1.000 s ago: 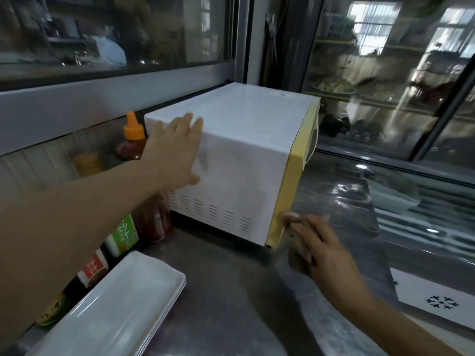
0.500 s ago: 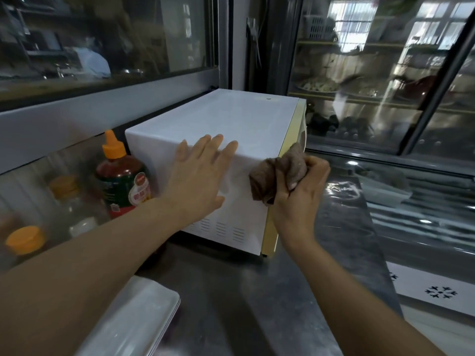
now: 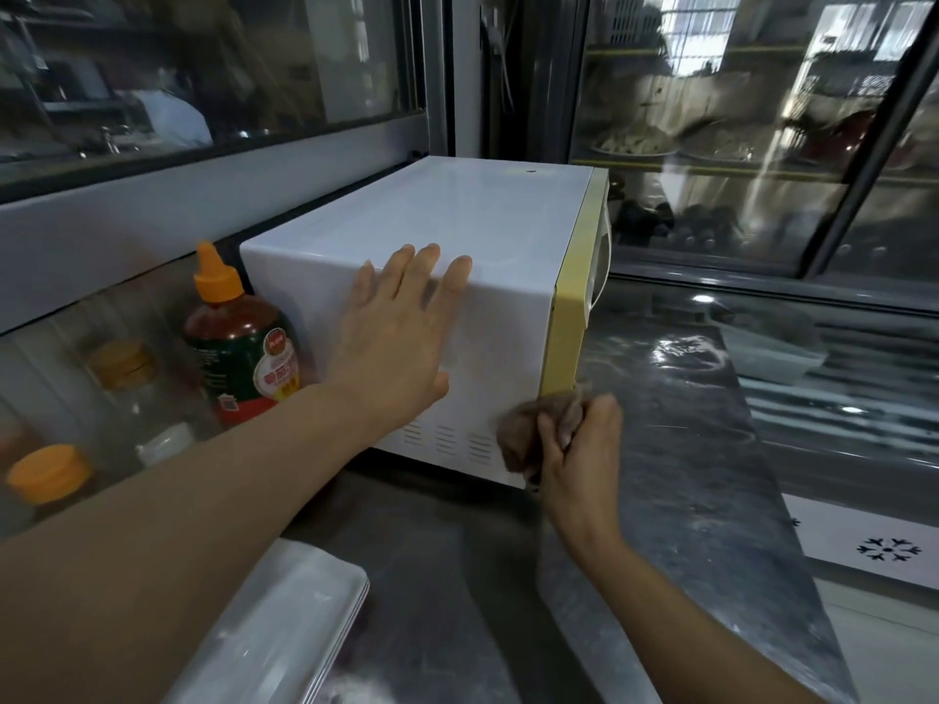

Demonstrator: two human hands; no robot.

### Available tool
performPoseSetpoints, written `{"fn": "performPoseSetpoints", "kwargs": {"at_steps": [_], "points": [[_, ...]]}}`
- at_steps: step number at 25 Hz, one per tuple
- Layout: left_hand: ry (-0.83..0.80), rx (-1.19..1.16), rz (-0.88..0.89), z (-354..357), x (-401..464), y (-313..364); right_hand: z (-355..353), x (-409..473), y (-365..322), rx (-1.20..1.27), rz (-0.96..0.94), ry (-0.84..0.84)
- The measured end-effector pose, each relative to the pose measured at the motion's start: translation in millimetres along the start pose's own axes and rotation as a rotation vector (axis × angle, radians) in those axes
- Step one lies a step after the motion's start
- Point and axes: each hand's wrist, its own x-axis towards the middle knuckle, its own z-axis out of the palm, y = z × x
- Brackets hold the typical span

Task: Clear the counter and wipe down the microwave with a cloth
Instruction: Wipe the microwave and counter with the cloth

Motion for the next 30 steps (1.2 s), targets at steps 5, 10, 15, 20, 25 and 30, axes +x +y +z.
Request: {"fn": "performPoseSetpoints", "kwargs": {"at_steps": [5,10,15,20,25,30], "points": [[-0.055,0.021,0.007,-3,0,-2,-12,44,-48,-0.04,-0.121,0.107],[-0.033,-0.014,-0.008,0,1,0,-4,29,-26,0.039,-0.077,0.082],[0.025,-0.05,-0.036,7,1,4,10,-1,19,0.103,0.012,-0.018],[0.032,-0.063,-0.046,10,2,5,15,-22,52,0.015,0.057,-0.138],[0.054,-0.063,-0.054,14,3,7,13,-23,77,-0.096,0.075,-0.273],[0.043,-0.044,-0.063,11,3,8,-1,-15,86,-0.169,0.057,-0.387]]}}
